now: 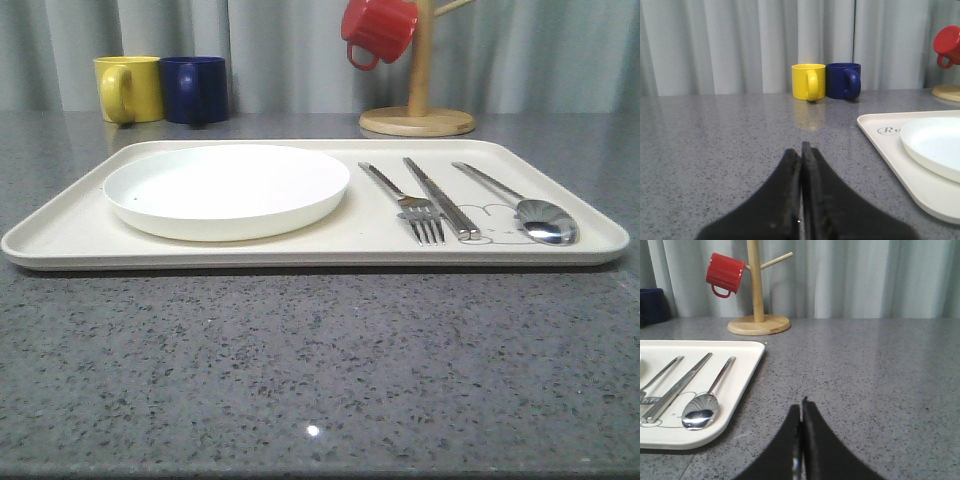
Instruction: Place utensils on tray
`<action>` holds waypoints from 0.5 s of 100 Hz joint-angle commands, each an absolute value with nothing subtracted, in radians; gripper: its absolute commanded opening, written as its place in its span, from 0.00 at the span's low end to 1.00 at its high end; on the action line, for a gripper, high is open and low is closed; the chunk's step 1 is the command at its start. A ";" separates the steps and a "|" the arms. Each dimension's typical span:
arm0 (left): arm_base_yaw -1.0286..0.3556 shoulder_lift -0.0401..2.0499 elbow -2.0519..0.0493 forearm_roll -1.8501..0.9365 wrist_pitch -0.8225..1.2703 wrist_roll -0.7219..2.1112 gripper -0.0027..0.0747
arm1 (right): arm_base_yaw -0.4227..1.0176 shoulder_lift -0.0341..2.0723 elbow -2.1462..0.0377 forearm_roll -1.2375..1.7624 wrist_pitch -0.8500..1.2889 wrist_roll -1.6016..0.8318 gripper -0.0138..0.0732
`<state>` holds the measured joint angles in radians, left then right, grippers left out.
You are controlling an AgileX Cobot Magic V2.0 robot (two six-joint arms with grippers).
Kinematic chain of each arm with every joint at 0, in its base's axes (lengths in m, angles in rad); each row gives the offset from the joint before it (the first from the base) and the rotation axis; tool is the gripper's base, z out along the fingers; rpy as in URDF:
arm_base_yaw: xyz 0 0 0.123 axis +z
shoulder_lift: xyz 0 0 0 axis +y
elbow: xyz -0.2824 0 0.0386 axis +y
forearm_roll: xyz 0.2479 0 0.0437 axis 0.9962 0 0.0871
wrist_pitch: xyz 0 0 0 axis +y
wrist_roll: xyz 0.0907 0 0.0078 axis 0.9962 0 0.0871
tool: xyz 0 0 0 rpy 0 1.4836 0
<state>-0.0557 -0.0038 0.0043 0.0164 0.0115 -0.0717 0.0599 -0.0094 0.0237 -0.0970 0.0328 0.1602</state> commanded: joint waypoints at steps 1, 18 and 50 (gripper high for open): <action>-0.039 -0.040 0.026 0.034 -0.079 -0.105 0.01 | 0.054 -0.026 0.027 -0.099 -0.051 0.153 0.08; -0.034 -0.040 0.033 0.050 -0.060 -0.109 0.01 | 0.054 -0.024 0.027 -0.099 -0.051 0.153 0.08; -0.034 -0.040 0.033 0.050 -0.060 -0.109 0.01 | 0.054 -0.025 0.027 -0.099 -0.051 0.153 0.08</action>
<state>-0.0362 -0.0038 0.0043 0.0486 0.0106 -0.0994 0.0599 -0.0094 0.0237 -0.0970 0.0324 0.1602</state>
